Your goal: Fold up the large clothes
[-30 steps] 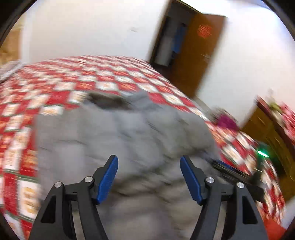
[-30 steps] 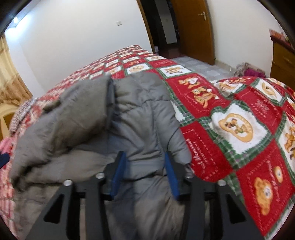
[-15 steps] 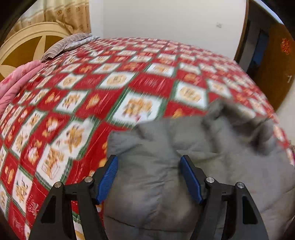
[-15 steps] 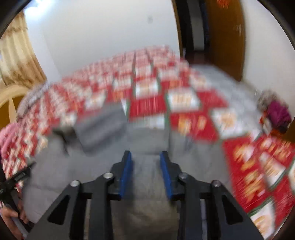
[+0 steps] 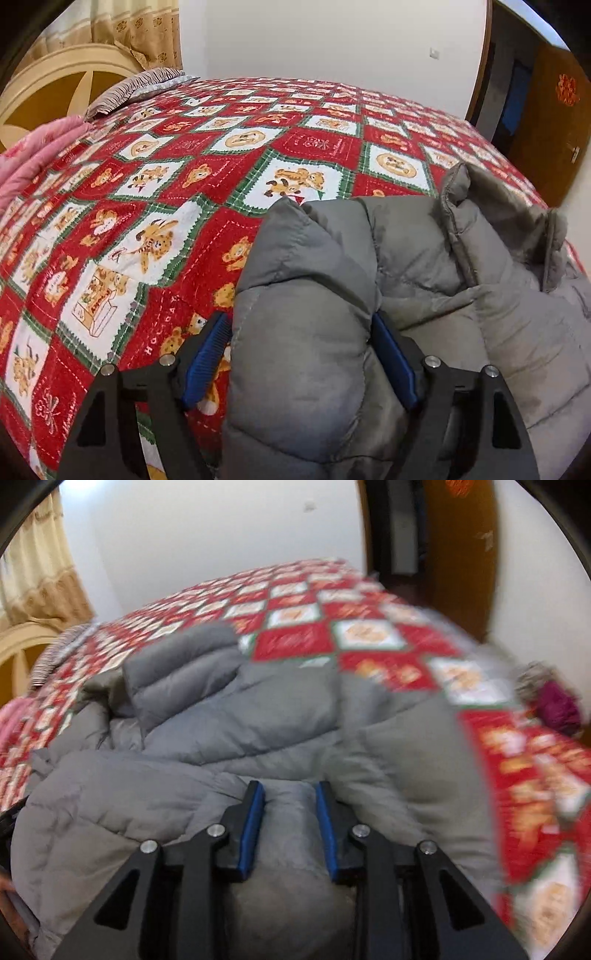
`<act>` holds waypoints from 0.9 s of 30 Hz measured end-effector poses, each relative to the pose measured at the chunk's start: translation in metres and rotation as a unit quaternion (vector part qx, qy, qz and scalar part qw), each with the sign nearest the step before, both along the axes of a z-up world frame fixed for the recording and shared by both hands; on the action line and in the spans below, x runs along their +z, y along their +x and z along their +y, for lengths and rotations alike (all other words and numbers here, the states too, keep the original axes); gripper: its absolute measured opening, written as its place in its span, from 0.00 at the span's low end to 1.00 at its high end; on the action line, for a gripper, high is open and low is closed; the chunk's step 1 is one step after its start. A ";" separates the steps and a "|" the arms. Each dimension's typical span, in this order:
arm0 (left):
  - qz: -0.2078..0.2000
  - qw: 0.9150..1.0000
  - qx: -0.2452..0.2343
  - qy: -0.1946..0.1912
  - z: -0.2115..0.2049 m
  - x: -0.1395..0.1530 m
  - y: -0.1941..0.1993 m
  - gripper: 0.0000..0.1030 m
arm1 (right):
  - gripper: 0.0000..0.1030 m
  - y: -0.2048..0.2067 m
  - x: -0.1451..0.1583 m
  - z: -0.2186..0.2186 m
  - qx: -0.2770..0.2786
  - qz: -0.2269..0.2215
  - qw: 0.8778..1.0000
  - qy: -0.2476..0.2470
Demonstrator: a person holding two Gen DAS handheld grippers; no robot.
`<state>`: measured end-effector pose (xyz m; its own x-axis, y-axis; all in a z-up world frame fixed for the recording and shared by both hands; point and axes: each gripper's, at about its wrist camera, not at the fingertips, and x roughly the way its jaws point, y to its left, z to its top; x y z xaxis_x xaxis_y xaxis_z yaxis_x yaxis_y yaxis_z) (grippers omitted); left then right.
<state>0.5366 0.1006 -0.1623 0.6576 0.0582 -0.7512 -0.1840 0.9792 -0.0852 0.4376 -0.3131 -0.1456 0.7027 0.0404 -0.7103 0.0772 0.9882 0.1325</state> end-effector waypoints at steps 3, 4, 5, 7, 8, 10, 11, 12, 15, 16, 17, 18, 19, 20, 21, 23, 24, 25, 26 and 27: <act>-0.005 1.000 -0.001 -0.009 0.002 0.001 -0.001 0.77 | 0.35 -0.027 0.022 0.004 0.009 -0.029 0.999 -0.014; -0.005 1.000 -0.001 -0.008 0.001 0.001 -0.001 0.77 | 0.35 -0.028 0.015 0.009 0.019 -0.007 0.999 -0.026; -0.003 1.000 -0.001 -0.003 -0.001 0.001 0.000 0.77 | 0.35 -0.026 0.004 0.013 0.027 0.017 0.999 -0.035; 0.006 1.000 -0.003 0.013 -0.004 0.002 -0.002 0.77 | 0.36 -0.027 -0.023 0.021 0.039 0.031 0.997 -0.053; 0.012 1.000 -0.005 0.023 -0.007 0.003 -0.004 0.77 | 0.36 -0.029 -0.023 0.022 0.033 0.025 0.998 -0.057; 0.021 0.999 -0.010 0.042 -0.010 0.006 -0.015 0.77 | 0.36 -0.029 -0.021 0.020 0.031 0.032 0.997 -0.056; 0.023 0.998 -0.012 0.049 -0.010 0.006 -0.020 0.77 | 0.36 -0.030 -0.021 0.018 0.032 0.033 0.998 -0.049; 0.022 0.998 -0.015 0.054 -0.009 0.005 -0.028 0.77 | 0.36 -0.033 -0.021 0.014 0.034 0.035 0.998 -0.042; 0.017 0.999 -0.017 0.039 0.001 0.000 -0.036 0.85 | 0.38 -0.048 -0.023 0.006 0.044 0.035 0.998 -0.031; 0.023 0.999 -0.014 0.029 0.004 -0.003 -0.031 0.90 | 0.38 -0.052 -0.025 0.002 0.044 0.029 0.998 -0.019; 0.027 0.999 -0.011 0.030 0.005 -0.004 -0.025 0.92 | 0.38 -0.051 -0.026 -0.004 0.040 0.030 0.999 0.003; 0.031 0.999 -0.008 0.042 0.002 -0.004 -0.019 0.96 | 0.38 -0.049 -0.027 -0.004 0.038 0.031 0.999 0.010; 0.033 0.998 -0.006 0.054 -0.001 -0.004 -0.017 0.97 | 0.38 -0.048 -0.026 -0.003 0.038 0.030 0.999 0.011; 0.033 0.998 -0.006 0.058 -0.002 -0.003 -0.016 0.97 | 0.38 -0.049 -0.024 -0.002 0.040 0.029 0.999 0.009; 0.033 0.998 -0.007 0.053 0.000 -0.003 -0.016 0.97 | 0.38 -0.050 -0.021 -0.003 0.042 0.030 0.999 0.012; 0.035 0.999 -0.014 0.036 0.005 0.001 -0.018 0.97 | 0.38 -0.065 -0.001 -0.016 0.023 0.007 0.999 0.045; 0.036 0.998 -0.018 0.039 0.008 0.008 -0.021 0.97 | 0.39 -0.075 0.011 -0.023 0.013 -0.020 0.998 0.065; 0.022 0.998 -0.014 0.050 0.010 0.019 -0.027 0.97 | 0.40 -0.089 0.024 -0.028 0.005 -0.048 0.996 0.076; 0.000 0.998 -0.008 0.054 0.013 0.033 -0.036 0.97 | 0.45 -0.098 0.034 -0.027 0.002 -0.059 0.996 0.066; -0.018 0.998 -0.006 0.053 0.014 0.045 -0.044 0.97 | 0.45 -0.104 0.040 -0.024 0.004 -0.058 0.997 0.052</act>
